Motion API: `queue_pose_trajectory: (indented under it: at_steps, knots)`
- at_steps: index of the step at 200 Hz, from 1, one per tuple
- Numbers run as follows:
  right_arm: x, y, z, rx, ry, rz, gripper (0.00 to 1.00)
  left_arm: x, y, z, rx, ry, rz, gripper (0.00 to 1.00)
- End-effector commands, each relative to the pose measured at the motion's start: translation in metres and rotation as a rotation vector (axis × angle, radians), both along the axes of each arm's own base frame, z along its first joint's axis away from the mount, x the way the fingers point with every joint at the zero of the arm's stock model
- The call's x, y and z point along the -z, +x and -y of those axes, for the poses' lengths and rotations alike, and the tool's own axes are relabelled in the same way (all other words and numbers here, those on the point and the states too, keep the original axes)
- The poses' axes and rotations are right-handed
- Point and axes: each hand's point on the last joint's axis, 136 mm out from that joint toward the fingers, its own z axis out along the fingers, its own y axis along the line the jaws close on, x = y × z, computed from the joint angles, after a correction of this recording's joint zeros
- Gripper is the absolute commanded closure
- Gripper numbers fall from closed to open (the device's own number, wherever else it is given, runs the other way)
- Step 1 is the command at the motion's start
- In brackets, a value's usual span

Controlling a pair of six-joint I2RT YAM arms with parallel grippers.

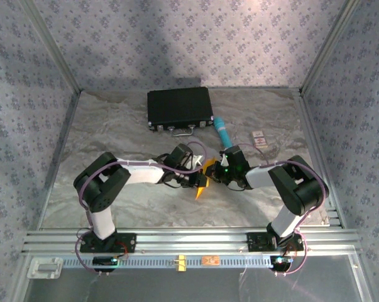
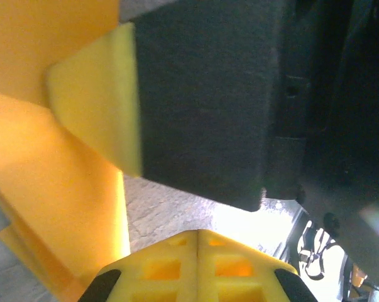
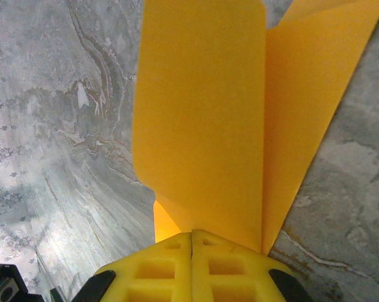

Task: Fold a paper plane with a square sheet of paper (pick it up from the middle)
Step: Fold the wing for the fifth time at the center of the table.

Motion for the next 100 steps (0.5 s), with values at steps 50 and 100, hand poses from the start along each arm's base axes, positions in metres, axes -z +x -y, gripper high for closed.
queue_pose_trajectory:
  at_steps: [50, 100]
  knots:
    - [0.045, -0.029, 0.031, 0.043, -0.155, -0.153, 0.93, 0.031, -0.017, -0.007, 0.044, 0.102, -0.043, 0.95]
    - [0.048, -0.029, 0.034, 0.044, -0.162, -0.157, 0.93, 0.038, -0.028, -0.010, 0.050, 0.107, -0.062, 0.95]
